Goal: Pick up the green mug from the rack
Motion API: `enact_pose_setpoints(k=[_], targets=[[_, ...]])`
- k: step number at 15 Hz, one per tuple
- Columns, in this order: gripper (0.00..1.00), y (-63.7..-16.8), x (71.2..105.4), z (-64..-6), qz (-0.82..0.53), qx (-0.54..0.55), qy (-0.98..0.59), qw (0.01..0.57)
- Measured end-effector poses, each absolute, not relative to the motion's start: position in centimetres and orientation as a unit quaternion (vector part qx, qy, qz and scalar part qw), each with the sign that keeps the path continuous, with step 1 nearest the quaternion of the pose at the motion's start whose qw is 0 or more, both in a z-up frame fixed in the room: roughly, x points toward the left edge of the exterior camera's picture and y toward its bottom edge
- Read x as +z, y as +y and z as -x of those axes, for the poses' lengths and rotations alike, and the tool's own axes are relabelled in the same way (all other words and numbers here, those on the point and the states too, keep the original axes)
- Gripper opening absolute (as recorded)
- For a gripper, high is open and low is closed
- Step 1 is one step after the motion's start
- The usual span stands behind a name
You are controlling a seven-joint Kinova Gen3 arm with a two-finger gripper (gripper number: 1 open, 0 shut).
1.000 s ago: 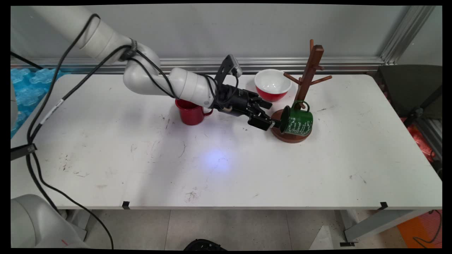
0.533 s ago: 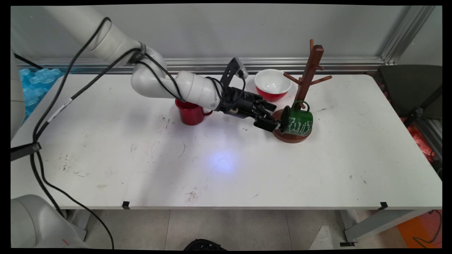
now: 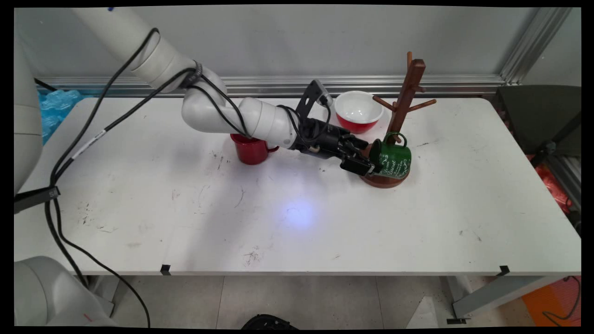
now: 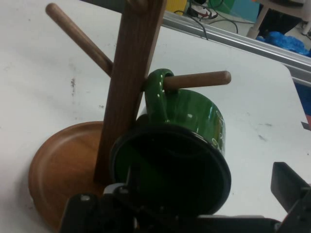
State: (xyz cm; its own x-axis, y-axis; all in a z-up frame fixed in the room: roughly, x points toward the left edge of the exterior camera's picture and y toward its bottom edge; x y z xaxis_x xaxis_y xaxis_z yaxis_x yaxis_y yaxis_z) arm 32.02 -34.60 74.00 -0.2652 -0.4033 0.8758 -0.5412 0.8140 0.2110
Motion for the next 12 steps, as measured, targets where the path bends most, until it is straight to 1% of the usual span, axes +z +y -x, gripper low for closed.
enact_pose_setpoints(k=[12], targets=[[1.00, -35.6, 72.6, -30.4, -0.307, 0.062, -0.789, 0.529]])
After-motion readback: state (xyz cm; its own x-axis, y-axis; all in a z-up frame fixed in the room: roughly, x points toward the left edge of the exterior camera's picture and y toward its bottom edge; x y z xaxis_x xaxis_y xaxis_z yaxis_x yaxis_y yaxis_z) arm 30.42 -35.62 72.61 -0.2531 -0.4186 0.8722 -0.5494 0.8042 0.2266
